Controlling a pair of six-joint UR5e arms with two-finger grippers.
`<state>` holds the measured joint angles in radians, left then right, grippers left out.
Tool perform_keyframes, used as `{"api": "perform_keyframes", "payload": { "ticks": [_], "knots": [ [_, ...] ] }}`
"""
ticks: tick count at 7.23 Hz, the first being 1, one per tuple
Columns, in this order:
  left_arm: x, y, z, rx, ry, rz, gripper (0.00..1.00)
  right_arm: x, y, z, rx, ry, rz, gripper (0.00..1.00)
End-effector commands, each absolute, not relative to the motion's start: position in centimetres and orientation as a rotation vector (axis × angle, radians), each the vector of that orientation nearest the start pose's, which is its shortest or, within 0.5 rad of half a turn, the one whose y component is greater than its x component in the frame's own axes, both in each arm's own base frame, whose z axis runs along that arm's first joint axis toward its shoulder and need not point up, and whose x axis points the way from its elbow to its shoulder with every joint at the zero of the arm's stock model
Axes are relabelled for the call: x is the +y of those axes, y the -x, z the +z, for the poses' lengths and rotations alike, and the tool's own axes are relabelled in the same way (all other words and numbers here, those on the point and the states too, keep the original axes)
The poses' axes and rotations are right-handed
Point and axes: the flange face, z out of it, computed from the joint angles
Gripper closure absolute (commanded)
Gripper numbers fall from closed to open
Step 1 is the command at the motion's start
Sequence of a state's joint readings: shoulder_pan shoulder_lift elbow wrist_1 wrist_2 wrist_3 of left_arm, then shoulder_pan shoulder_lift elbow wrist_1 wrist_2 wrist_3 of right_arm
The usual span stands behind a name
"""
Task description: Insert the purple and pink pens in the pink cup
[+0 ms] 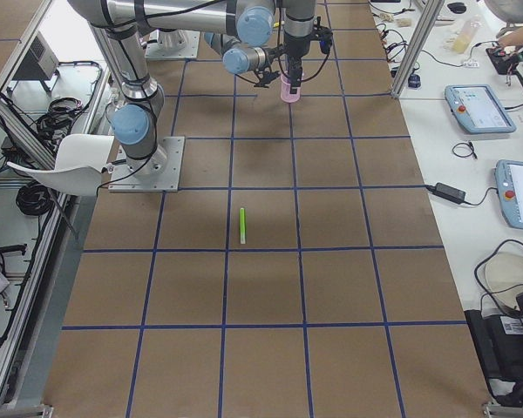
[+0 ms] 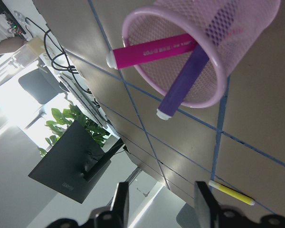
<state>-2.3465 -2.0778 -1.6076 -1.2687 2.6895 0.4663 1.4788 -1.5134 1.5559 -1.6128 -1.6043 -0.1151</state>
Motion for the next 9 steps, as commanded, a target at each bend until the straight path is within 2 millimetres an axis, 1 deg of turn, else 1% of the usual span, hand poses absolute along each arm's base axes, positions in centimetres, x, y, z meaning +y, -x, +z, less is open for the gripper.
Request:
{"api": "perform_keyframes", "payload": {
  "ticks": [1,2,3,4,5,6,7,8,9],
  "knots": [
    [-43.7,44.9,32.9,1.687,-1.209,-0.069,0.2,-52.6,-8.2,46.9,3.175,0.034,0.008,0.0],
    [-45.7,42.4,35.7,1.844,-1.172,-0.155,0.2,-52.7,-8.2,46.8,3.175,0.029,0.01,0.0],
    [-46.6,40.4,37.9,1.922,-1.145,-0.202,0.2,-52.7,-8.2,46.8,3.175,0.029,0.013,0.0],
    [-47.8,37.5,40.6,2.026,-1.101,-0.245,0.23,-52.7,-8.2,46.7,3.168,0.008,0.016,0.0],
    [-49.2,33.4,43.5,2.159,-1.04,-0.287,0.23,-52.5,-8.4,46.9,3.173,0.01,0.01,0.0],
    [-50.3,29.6,45.5,2.307,-0.994,-0.332,0.23,-52.5,-8.3,46.9,3.176,0.012,0.01,0.0],
    [-51.0,25.2,47.3,2.457,-0.938,-0.362,0.23,-52.5,-8.4,47.0,3.175,0.01,0.01,0.0],
    [-51.1,20.2,48.5,2.616,-0.867,-0.309,0.23,-52.4,-8.5,47.0,3.173,0.01,0.009,0.0],
    [-50.2,15.7,49.0,2.759,-0.705,-0.179,0.23,-52.3,-8.6,46.8,3.171,0.012,0.016,0.0]
  ]
}}
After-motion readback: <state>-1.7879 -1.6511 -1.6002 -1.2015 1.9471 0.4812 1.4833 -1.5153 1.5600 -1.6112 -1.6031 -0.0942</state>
